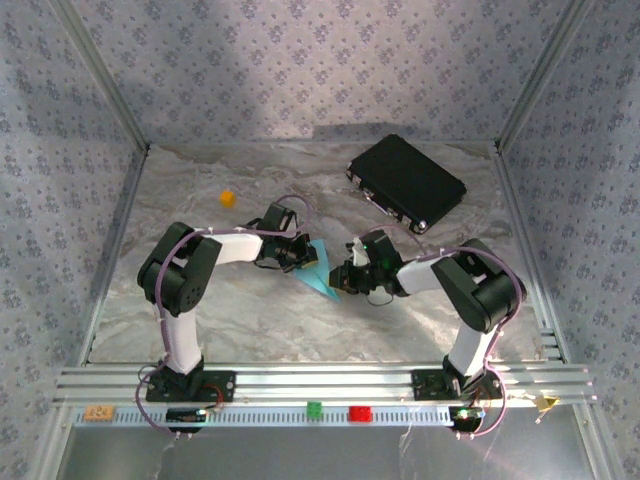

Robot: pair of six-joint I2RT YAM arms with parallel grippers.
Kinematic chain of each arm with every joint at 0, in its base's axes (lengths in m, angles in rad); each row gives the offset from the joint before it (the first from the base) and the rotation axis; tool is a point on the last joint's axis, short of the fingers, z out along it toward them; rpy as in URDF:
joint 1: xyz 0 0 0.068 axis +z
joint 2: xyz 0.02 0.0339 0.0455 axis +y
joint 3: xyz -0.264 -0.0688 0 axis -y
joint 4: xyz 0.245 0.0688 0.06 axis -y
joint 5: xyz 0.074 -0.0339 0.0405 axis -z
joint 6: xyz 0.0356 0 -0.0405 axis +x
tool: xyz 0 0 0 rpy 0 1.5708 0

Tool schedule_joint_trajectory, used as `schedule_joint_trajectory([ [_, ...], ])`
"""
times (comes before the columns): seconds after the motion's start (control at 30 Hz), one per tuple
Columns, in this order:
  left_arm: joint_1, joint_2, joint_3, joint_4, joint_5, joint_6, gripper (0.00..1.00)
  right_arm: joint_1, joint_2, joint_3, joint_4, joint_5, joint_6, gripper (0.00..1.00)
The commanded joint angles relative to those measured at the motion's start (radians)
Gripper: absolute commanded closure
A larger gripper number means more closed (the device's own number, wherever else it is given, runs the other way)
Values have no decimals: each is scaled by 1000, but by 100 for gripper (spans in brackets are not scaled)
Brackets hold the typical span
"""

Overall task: Fold a paper plane with a square sheet of paper (pick it up from the middle)
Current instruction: Fourth fold the wing at the center of the table.

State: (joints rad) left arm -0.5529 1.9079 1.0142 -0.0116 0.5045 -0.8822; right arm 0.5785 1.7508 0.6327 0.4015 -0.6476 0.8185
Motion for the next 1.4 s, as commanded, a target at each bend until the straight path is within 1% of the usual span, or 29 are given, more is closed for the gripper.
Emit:
schedule_joint_trajectory([
  [0.0,-6,31,4,-53,-18,19,100,5,-34,-13,-96,19,-30,86],
  [0.13,-6,35,6,-48,-15,17,100,8,-21,-8,-135,8,-45,86],
  [0.17,-6,36,6,-48,-15,18,100,9,-19,-10,-142,13,-48,87],
  [0.23,-6,35,6,-48,-15,18,100,7,-14,-20,-146,22,-51,93],
  [0.37,-5,37,7,-48,-15,17,100,1,0,-25,-134,10,-40,95],
  [0.43,-5,36,6,-47,-14,16,100,1,-6,-24,-137,11,-41,89],
  [0.47,-6,36,6,-48,-14,18,100,0,-12,-27,-141,12,-41,88],
  [0.6,-6,36,5,-50,-15,19,100,1,-40,-30,-177,20,-57,82],
  [0.73,-5,37,6,-49,-15,20,100,0,-59,-43,-208,30,-73,80],
  [0.87,-6,37,6,-50,-15,19,100,0,-55,-52,-228,36,-82,80],
  [0.93,-6,37,5,-50,-15,18,100,0,-45,-56,-224,41,-81,85],
  [0.97,-6,37,6,-50,-15,18,100,0,-42,-58,-221,42,-79,89],
  [1.03,-6,36,6,-51,-15,20,100,-2,-36,-58,-217,36,-75,91],
  [1.13,-5,35,6,-51,-15,20,100,-1,-44,-57,-220,31,-76,89],
  [1.27,-5,33,4,-54,-16,21,100,-1,-76,-65,-240,32,-77,84],
  [1.37,-4,36,5,-54,-17,22,100,-2,-86,-71,-250,24,-77,83],
])
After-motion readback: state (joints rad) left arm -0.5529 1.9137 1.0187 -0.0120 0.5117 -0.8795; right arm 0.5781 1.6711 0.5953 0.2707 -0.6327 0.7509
